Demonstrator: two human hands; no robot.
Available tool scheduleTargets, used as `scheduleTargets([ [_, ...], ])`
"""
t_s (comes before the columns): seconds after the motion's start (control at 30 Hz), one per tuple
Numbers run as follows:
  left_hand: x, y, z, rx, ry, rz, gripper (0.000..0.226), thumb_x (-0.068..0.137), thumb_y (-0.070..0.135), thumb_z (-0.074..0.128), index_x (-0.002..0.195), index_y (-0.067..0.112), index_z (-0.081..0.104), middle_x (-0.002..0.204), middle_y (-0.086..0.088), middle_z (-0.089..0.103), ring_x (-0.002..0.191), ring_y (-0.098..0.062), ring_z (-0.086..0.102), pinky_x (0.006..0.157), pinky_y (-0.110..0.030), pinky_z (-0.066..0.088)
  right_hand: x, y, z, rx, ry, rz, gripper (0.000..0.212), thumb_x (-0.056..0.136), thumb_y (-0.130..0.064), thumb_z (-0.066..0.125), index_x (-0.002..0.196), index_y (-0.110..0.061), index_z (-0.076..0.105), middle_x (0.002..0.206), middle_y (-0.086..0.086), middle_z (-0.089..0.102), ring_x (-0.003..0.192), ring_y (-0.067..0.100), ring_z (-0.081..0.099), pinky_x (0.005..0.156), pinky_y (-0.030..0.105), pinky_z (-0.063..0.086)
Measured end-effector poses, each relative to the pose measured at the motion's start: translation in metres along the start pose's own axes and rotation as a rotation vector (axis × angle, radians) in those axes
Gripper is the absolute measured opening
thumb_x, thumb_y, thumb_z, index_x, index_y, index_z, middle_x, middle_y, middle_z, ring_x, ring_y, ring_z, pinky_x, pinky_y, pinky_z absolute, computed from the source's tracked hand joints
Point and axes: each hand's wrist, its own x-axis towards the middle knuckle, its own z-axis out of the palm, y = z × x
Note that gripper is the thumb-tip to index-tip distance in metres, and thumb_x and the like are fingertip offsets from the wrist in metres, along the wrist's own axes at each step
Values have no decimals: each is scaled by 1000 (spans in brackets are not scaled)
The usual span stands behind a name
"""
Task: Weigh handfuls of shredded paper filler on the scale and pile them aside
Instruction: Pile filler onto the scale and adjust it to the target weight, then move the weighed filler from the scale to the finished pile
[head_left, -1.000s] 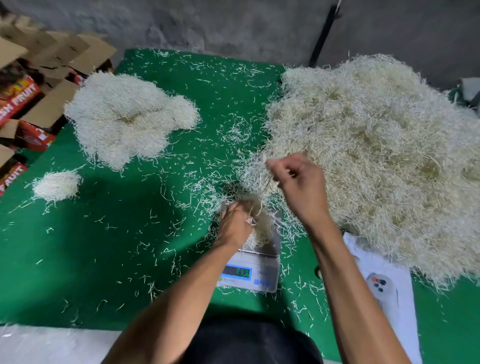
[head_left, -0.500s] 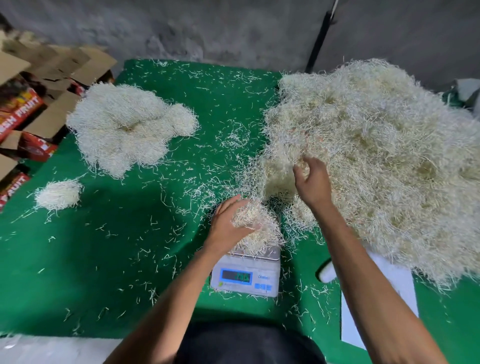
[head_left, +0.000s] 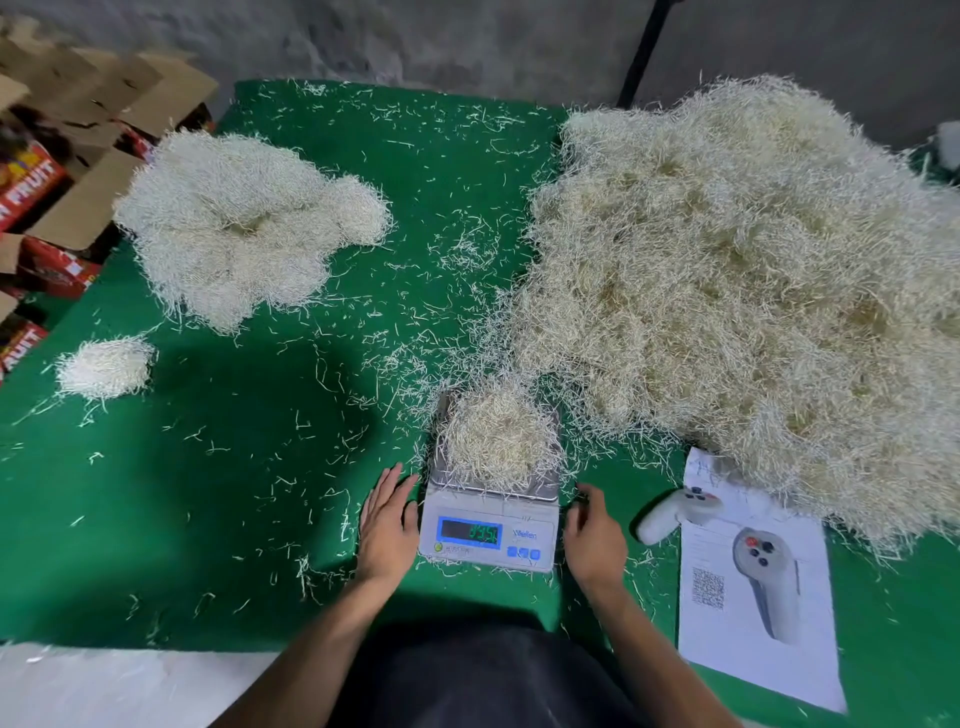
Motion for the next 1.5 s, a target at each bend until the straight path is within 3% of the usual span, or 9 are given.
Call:
scheduleTargets([
  [0.7, 6, -10, 5, -41, 51, -27, 41, 103, 8, 52, 142, 19, 57, 158, 6, 40, 150, -16, 30, 124, -40, 22, 6, 2, 3, 153, 37, 87, 34, 107, -33, 46, 134, -15, 56, 92, 6, 74, 75, 24, 67, 68, 32, 51],
  [0.77, 16, 10, -3, -179, 172, -113, 38, 106, 16, 46, 144, 18, 53, 150, 4, 50, 138, -15, 46, 117, -38, 34, 9, -12, -7, 339, 128, 106, 51, 107, -47, 38, 139, -11, 54, 110, 7, 73, 94, 21, 69, 83, 36, 55],
  [0.9, 42, 79, -26, -387, 213, -97, 31, 111, 32, 31, 125, 55, 46, 118, 45, 45, 104, 27, 43, 96, -18, 38, 24, -57, -34, 346, 145, -189, 69, 105, -66, 31, 162, -29, 18, 164, -6, 32, 146, 12, 38, 117, 41, 34],
  [1.07, 52, 159, -8, -713, -163, -308, 50, 109, 47, 31, 142, 19, 55, 120, 6, 65, 102, -6, 60, 90, -24, 49, 23, -149, -18, 391, -84, -402, 64, 108, -58, 33, 162, -27, 19, 167, -8, 23, 152, 7, 24, 126, 48, 22],
  [1.13, 49, 172, -11, -1011, -182, -537, 47, 111, 40, 33, 149, 15, 46, 147, -9, 51, 125, -21, 56, 105, -31, 44, 30, -177, -23, 616, -121, -157, 74, 100, -64, 48, 161, -27, 27, 153, 1, 50, 137, 12, 49, 116, 43, 41],
  [1.23, 54, 165, -23, -1234, -128, -634, 57, 107, 46, 41, 152, 10, 40, 160, -16, 35, 136, -26, 47, 113, -34, 37, 40, -202, -38, 741, -87, 61, 76, 96, -52, 65, 158, -19, 35, 74, -9, 66, 65, -4, 58, 63, 19, 51],
  [1.33, 63, 160, -42, -1521, -217, -723, 81, 89, 79, 42, 144, 20, 54, 145, -12, 56, 136, -30, 51, 114, -53, 36, 25, -230, -34, 737, -43, -244, 53, 104, -34, 59, 153, -23, 44, 137, -12, 61, 125, -12, 52, 107, 12, 41],
  [1.43, 84, 146, -68, -1598, -165, -530, 33, 102, 43, 46, 129, 30, 60, 119, 7, 64, 102, 3, 67, 99, -30, 46, -7, -242, -14, 566, -180, -648, 44, 104, -28, 52, 148, -22, 53, 156, -11, 43, 146, -5, 30, 123, 16, 15],
  [1.5, 86, 141, -79, -1611, -173, -453, 27, 97, 33, 52, 110, 18, 70, 105, -3, 62, 87, -9, 69, 84, -28, 51, -8, -252, -13, 591, -229, -630, 54, 104, -46, 48, 153, -25, 45, 161, -11, 37, 151, -1, 26, 126, 25, 15],
])
